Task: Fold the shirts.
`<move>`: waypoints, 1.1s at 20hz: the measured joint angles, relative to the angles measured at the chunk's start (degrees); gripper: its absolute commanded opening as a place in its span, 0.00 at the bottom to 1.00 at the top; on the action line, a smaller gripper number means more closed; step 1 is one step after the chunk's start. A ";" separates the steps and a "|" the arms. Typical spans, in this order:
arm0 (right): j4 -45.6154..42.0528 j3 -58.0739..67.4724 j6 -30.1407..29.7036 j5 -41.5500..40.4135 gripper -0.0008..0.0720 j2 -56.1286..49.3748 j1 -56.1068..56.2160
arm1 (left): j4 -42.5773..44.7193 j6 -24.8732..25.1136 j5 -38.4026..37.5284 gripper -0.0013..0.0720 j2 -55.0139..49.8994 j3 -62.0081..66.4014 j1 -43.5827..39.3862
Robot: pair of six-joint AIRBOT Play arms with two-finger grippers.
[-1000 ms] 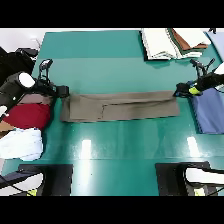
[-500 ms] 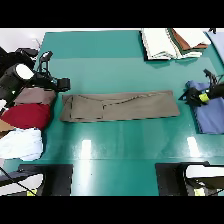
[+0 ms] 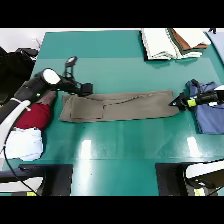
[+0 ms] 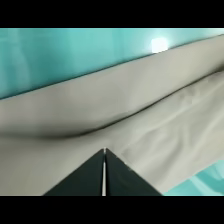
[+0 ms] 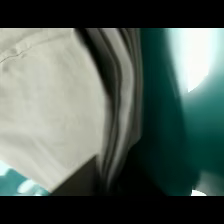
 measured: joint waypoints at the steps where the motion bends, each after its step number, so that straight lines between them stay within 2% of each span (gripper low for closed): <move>1: -0.02 0.98 -0.35 -0.44 0.03 -0.02 1.16 | -0.70 -0.22 1.09 0.06 -1.33 0.52 -1.29; 7: 1.92 8.94 -0.79 1.36 0.03 8.15 6.97 | -2.86 -0.83 3.34 0.06 -12.61 9.31 -7.52; 12: 2.36 16.79 4.11 2.86 0.03 16.70 14.27 | -3.32 -0.87 2.38 0.06 -20.63 16.83 -11.30; 22: 2.54 27.71 10.56 0.55 0.04 20.63 30.25 | -3.17 -0.63 -0.31 0.06 -24.37 20.44 -13.03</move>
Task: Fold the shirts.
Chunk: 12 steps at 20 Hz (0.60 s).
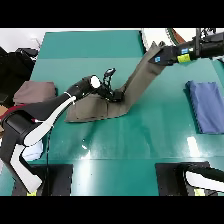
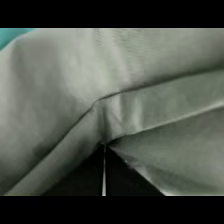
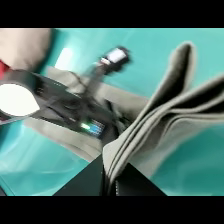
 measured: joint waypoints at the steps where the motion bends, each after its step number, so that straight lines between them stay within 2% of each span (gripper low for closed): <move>1: 0.46 0.33 0.35 -0.50 0.04 -0.04 1.40 | 0.35 0.02 -1.18 0.06 -0.04 0.70 0.35; 4: 3.50 0.87 0.68 -2.27 0.04 -1.20 5.57 | 3.02 0.09 -5.11 0.06 1.62 3.87 3.39; 9: 11.72 1.14 -4.20 -8.76 0.04 -7.26 17.35 | 10.51 0.17 -10.82 0.06 13.18 8.96 14.40; 10: 12.85 1.18 -5.51 -11.34 0.09 -9.09 20.39 | 11.98 0.17 -11.45 0.06 16.09 9.75 16.96; 11: 13.77 1.27 -6.78 -14.75 0.38 -11.37 23.74 | 13.64 0.17 -12.28 0.06 19.30 10.36 19.65; 12: 14.43 1.81 -7.96 -18.23 0.58 -13.77 26.71 | 15.13 0.20 -12.66 0.06 22.21 10.80 22.14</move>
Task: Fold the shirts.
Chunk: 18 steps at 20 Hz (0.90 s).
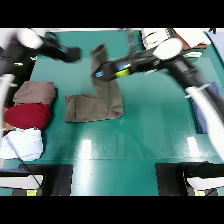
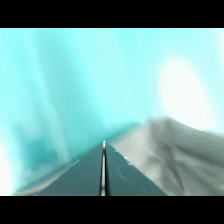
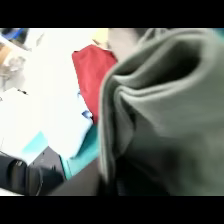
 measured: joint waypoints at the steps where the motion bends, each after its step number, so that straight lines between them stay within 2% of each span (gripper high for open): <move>1: 0.37 1.25 -1.11 -3.06 0.59 -2.82 2.91 | 1.55 0.00 -0.33 0.06 2.93 0.35 2.38; 3: 0.87 5.35 -2.40 -6.49 0.57 -8.09 7.21 | 3.37 0.00 -1.14 0.06 7.58 0.70 6.08; 4: 1.03 7.54 -2.80 -6.95 0.49 -10.03 8.44 | 4.15 0.00 -1.49 0.06 9.40 0.85 7.58; 5: 0.76 9.57 -3.02 -7.08 0.46 -11.54 9.09 | 4.66 0.00 -1.97 0.06 10.62 0.94 8.72; 8: -2.60 11.04 -2.75 -4.76 0.46 -12.57 8.09 | 5.42 0.00 -3.87 0.06 12.61 0.66 9.64; 13: -12.09 -4.09 2.23 -1.01 0.47 -4.98 -1.42 | 6.01 0.79 -3.91 0.06 13.57 -1.88 5.81; 15: -14.67 -13.14 4.28 -0.94 0.97 -1.09 -7.08 | 6.08 1.09 -3.67 0.06 13.68 -2.80 4.17; 18: -14.67 -24.81 6.25 -1.44 0.97 2.12 -14.71 | 5.90 1.33 -3.26 0.06 13.68 -3.56 2.56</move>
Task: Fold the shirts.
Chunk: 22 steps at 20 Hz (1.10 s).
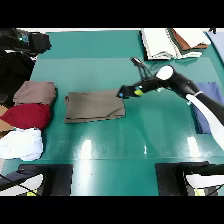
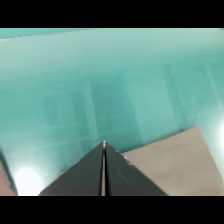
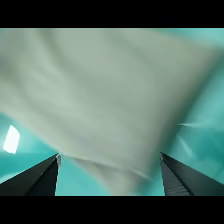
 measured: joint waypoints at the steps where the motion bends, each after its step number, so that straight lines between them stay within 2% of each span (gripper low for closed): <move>1: 0.92 -2.58 0.22 -0.42 0.96 0.17 -1.81 | -0.07 0.04 0.07 0.06 -0.02 -0.13 -0.24; 4: 5.73 -6.38 -0.24 -1.05 0.93 -1.77 -4.20 | -0.13 0.15 0.22 0.06 -0.31 -0.35 -0.66; 7: 9.42 -4.22 -1.25 -1.66 0.92 -6.43 -2.34 | -0.22 0.17 0.24 0.06 -0.55 -0.42 -0.81; 8: 10.32 -2.64 -1.46 -1.66 0.88 -8.46 -1.05 | -0.26 0.17 0.22 0.06 -0.61 -0.44 -0.81; 9: 11.63 -0.90 -1.53 -1.88 0.79 -10.38 0.24 | -0.26 0.17 0.17 0.06 -0.68 -0.46 -0.87; 10: 13.09 1.11 -1.66 -2.14 0.66 -12.66 1.68 | -0.31 0.17 0.04 0.06 -0.68 -0.46 -0.90; 12: 14.75 5.25 -1.86 -2.95 0.07 -16.74 4.35 | -0.76 0.17 -0.35 0.06 -0.72 -0.46 -0.90; 13: 15.56 7.17 -1.84 -3.19 0.04 -18.32 5.51 | -1.25 0.17 -0.68 0.06 -0.70 -0.46 -0.90; 17: 14.32 12.96 -1.99 -4.50 0.04 -20.15 7.69 | -2.23 0.17 -1.57 0.06 -0.72 -0.46 -2.19; 22: 5.73 11.43 -1.01 -4.66 0.04 -10.88 -0.83 | -1.99 0.20 -1.68 0.06 -0.79 -0.46 -8.39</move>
